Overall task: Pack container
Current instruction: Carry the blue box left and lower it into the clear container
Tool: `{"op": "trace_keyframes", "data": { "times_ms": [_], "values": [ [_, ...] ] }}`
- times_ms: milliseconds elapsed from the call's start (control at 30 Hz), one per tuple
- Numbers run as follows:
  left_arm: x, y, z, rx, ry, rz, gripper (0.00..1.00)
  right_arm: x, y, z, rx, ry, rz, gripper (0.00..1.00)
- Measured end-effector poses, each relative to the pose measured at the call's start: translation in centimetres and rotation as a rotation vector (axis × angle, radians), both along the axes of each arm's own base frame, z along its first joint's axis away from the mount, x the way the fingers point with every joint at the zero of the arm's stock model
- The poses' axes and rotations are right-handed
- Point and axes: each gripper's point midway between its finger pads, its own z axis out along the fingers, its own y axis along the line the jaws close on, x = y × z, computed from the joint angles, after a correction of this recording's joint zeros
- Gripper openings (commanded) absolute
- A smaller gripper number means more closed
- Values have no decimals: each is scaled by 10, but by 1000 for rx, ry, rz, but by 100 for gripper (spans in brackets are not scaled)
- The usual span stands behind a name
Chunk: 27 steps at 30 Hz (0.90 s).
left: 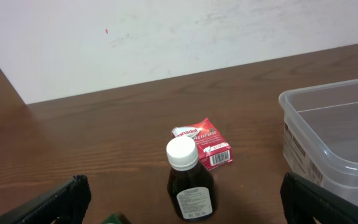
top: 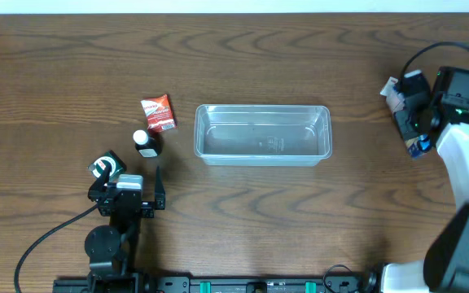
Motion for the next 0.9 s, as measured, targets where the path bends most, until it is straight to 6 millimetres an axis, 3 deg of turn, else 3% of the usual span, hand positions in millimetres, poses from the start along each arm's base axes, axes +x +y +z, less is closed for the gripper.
{"op": "trace_keyframes", "data": {
  "times_ms": [133, 233, 367, 500, 633, 900],
  "values": [
    [0, 0, 0, 0, 0, 0, 98, 7, 32, 65, 8, -171, 81, 1],
    [0, 0, 0, 0, 0, 0, 98, 3, 80, 113, 39, -303, 241, 1],
    [0, 0, 0, 0, 0, 0, 98, -11, 149, 149, 57, -405, 513, 1],
    [0, 0, 0, 0, 0, 0, 98, -36, 215, 146, 29, -390, 811, 1],
    [0, 0, 0, 0, 0, 0, 98, -58, 253, 126, -28, -328, 1023, 1],
    [0, 0, 0, 0, 0, 0, 98, -63, 275, 89, -105, -218, 1141, 1]
  ]
}}
